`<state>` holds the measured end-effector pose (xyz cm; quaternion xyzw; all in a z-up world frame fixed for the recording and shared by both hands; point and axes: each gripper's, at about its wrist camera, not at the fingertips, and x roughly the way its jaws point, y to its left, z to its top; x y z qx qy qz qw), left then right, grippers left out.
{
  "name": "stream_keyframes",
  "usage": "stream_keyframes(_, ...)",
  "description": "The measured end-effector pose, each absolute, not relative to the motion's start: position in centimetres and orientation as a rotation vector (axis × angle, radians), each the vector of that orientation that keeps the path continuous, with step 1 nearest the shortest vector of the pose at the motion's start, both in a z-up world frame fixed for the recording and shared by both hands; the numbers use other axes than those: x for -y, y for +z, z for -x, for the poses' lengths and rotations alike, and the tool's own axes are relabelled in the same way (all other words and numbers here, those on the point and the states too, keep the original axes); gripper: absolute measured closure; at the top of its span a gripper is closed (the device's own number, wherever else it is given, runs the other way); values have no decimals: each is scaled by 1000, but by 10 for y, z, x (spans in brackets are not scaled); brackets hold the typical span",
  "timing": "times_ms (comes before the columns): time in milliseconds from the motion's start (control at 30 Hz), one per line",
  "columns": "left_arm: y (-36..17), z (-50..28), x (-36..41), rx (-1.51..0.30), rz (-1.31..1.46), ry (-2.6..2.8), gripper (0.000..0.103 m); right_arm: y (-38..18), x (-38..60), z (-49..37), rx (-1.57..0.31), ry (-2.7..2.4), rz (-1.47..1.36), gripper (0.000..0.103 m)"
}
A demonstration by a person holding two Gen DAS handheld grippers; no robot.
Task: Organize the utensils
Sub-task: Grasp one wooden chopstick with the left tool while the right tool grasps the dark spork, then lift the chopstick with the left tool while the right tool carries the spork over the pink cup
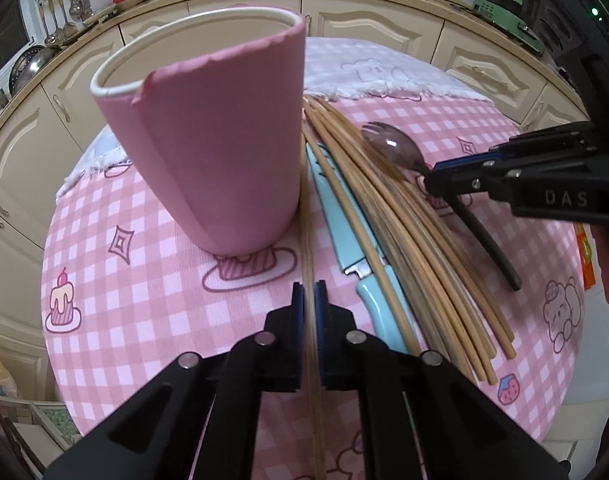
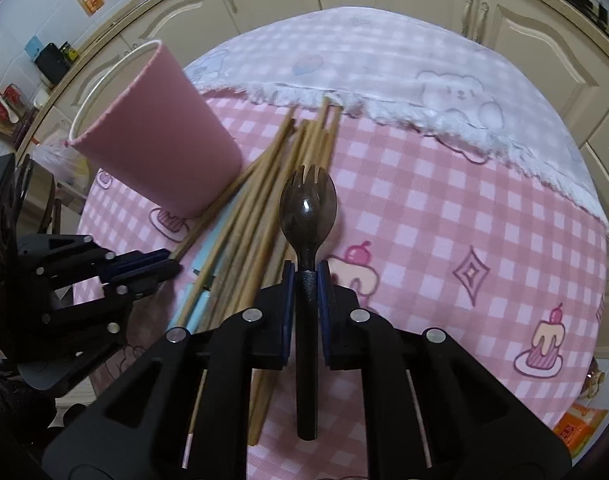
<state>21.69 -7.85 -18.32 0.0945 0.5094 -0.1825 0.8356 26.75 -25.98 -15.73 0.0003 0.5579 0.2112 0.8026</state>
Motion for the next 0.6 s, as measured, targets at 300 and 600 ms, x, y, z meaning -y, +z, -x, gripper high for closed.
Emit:
stream_keyframes(300, -183, -211, 68, -1086, -195, -393, 96, -156, 273, -256, -1163, 457, -52, 92)
stream_keyframes(600, -183, -222, 80, -1062, -233, -363, 98, -157, 276, -251, -1150, 455, -69, 92)
